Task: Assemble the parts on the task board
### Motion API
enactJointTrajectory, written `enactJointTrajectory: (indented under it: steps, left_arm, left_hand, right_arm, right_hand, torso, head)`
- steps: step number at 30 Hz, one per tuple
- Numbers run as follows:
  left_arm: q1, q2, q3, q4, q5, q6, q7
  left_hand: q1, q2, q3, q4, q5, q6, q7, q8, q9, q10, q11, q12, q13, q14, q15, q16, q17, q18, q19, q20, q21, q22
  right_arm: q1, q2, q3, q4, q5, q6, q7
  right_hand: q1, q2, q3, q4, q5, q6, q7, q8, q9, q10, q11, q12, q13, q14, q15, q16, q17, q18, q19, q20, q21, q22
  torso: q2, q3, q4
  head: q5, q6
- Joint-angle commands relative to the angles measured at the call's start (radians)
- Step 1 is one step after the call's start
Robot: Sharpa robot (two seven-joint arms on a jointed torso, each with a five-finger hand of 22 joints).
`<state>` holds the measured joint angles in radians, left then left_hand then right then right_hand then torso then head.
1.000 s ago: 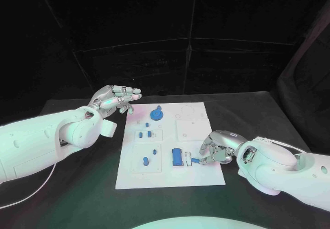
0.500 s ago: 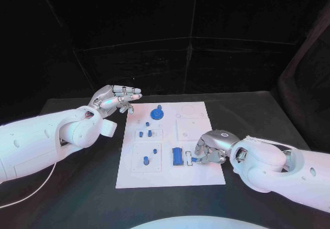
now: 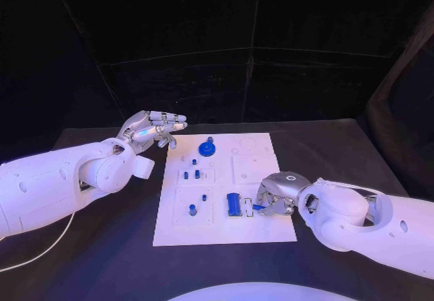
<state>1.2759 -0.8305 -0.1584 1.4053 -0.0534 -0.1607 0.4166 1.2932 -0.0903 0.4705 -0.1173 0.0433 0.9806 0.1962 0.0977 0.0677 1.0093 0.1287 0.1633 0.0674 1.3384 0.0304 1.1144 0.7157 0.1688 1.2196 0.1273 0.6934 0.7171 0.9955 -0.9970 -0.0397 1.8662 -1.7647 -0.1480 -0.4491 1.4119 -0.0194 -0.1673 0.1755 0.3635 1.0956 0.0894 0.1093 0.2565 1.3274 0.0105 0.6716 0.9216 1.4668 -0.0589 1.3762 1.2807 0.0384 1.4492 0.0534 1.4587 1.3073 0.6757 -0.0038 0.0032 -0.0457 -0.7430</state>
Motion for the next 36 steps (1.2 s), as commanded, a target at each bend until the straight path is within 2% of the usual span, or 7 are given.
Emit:
enactJointTrajectory:
  steps: [1, 13, 17, 21, 25, 28, 36]
  left_arm:
    - [0.001, 0.001, 0.001, 0.001, 0.003, 0.012, 0.003]
    - [0.001, 0.001, 0.001, -0.001, 0.003, 0.013, 0.002]
    - [0.001, 0.001, 0.001, -0.002, 0.003, 0.013, 0.001]
    - [0.001, 0.001, 0.001, -0.002, 0.003, 0.013, 0.000]
    - [0.001, 0.001, 0.000, -0.003, 0.003, 0.014, 0.000]
    - [0.001, 0.000, 0.000, -0.002, 0.003, 0.015, -0.001]
    - [0.001, 0.000, 0.000, -0.002, 0.003, 0.016, -0.002]
  left_hand:
    - [-0.002, 0.006, -0.005, 0.001, 0.006, -0.004, 0.001, -0.001, -0.001, -0.009, 0.000, 0.005, -0.001, -0.004, 0.001, 0.004, -0.001, 0.014, -0.003, 0.000, -0.004, -0.001]
    - [-0.001, 0.006, -0.005, 0.001, 0.006, -0.004, 0.001, -0.001, -0.001, -0.010, 0.000, 0.005, -0.001, -0.004, 0.001, 0.004, -0.002, 0.014, -0.003, 0.000, -0.005, -0.001]
    - [-0.001, 0.007, -0.005, 0.000, 0.006, -0.004, 0.001, -0.001, -0.001, -0.011, 0.000, 0.005, -0.001, -0.004, 0.001, 0.004, -0.003, 0.014, -0.003, 0.000, -0.005, -0.001]
    - [-0.001, 0.007, -0.005, 0.000, 0.006, -0.004, 0.001, -0.001, -0.001, -0.011, 0.000, 0.005, -0.001, -0.004, 0.001, 0.004, -0.003, 0.014, -0.003, 0.000, -0.005, -0.001]
    - [-0.001, 0.007, -0.005, 0.000, 0.006, -0.004, 0.001, -0.001, -0.001, -0.011, 0.000, 0.005, -0.001, -0.004, 0.001, 0.004, -0.003, 0.014, -0.003, 0.000, -0.005, -0.001]
    - [0.000, 0.007, -0.004, 0.000, 0.006, -0.004, 0.000, -0.001, -0.001, -0.012, 0.000, 0.006, -0.001, -0.005, 0.001, 0.003, -0.004, 0.014, -0.003, 0.000, -0.005, -0.002]
    - [0.000, 0.007, -0.004, 0.000, 0.006, -0.004, 0.000, -0.001, -0.001, -0.012, 0.000, 0.006, -0.001, -0.005, 0.001, 0.003, -0.004, 0.014, -0.003, 0.000, -0.005, -0.002]
  right_arm:
    - [-0.005, 0.000, -0.004, -0.003, -0.021, 0.063, -0.033]
    - [-0.006, 0.005, -0.004, -0.004, -0.093, 0.088, -0.073]
    - [-0.007, 0.007, -0.004, -0.001, -0.131, 0.087, -0.081]
    - [-0.007, 0.010, -0.004, 0.002, -0.154, 0.073, -0.085]
    - [-0.008, 0.012, -0.004, 0.008, -0.172, 0.039, -0.091]
    - [-0.009, 0.010, -0.004, 0.016, -0.179, 0.001, -0.096]
    - [-0.009, -0.001, -0.004, 0.036, -0.168, -0.087, -0.105]
  right_hand:
    - [-0.006, 0.007, -0.001, 0.006, -0.002, 0.006, 0.002, 0.000, -0.002, 0.001, -0.003, -0.005, -0.001, 0.050, 0.000, -0.003, -0.001, 0.004, 0.004, 0.001, 0.000, 0.114]
    - [0.022, 0.021, 0.016, 0.002, 0.000, 0.020, -0.005, 0.005, -0.005, 0.001, -0.009, -0.005, -0.002, 0.051, -0.004, -0.002, 0.001, 0.003, 0.008, -0.001, 0.004, 0.119]
    - [0.070, 0.041, 0.059, -0.011, -0.050, 0.037, -0.013, 0.011, -0.008, 0.002, -0.016, -0.006, -0.003, 0.052, -0.011, 0.002, 0.008, 0.001, 0.015, -0.008, 0.009, 0.127]
    - [0.082, 0.044, 0.078, -0.013, -0.060, 0.046, -0.016, 0.014, -0.009, 0.007, -0.019, 0.000, -0.001, 0.053, -0.013, 0.005, 0.013, -0.001, 0.018, -0.010, 0.013, 0.131]
    - [0.075, 0.043, 0.091, -0.005, -0.061, 0.059, -0.020, 0.018, -0.009, 0.018, -0.022, 0.011, 0.005, 0.055, -0.015, 0.011, 0.022, -0.003, 0.026, -0.012, 0.020, 0.141]
    - [0.048, 0.047, 0.108, 0.021, -0.014, 0.072, -0.028, 0.021, -0.009, 0.039, -0.028, 0.036, 0.022, 0.058, -0.019, 0.021, 0.037, -0.006, 0.034, -0.016, 0.027, 0.150]
    - [0.013, 0.024, 0.134, 0.055, -0.001, 0.079, -0.030, 0.017, -0.009, 0.051, -0.030, 0.039, 0.027, 0.059, -0.022, 0.026, 0.045, -0.007, 0.038, -0.019, 0.030, 0.155]
  torso:
    - [0.000, 0.0002, -0.0003]
    - [-0.001, 0.0003, 0.0003]
    - [-0.001, 0.0002, -0.0001]
    - [-0.001, 0.0003, -0.0007]
    - [0.000, 0.0004, 0.0000]
    - [-0.001, 0.0002, 0.0004]
    - [0.000, -0.0001, 0.0002]
  head:
    - [-0.001, 0.000]
    - [-0.002, 0.000]
    - [-0.002, 0.000]
    - [-0.002, 0.001]
    - [-0.001, 0.001]
    - [-0.001, 0.001]
    - [0.000, 0.003]
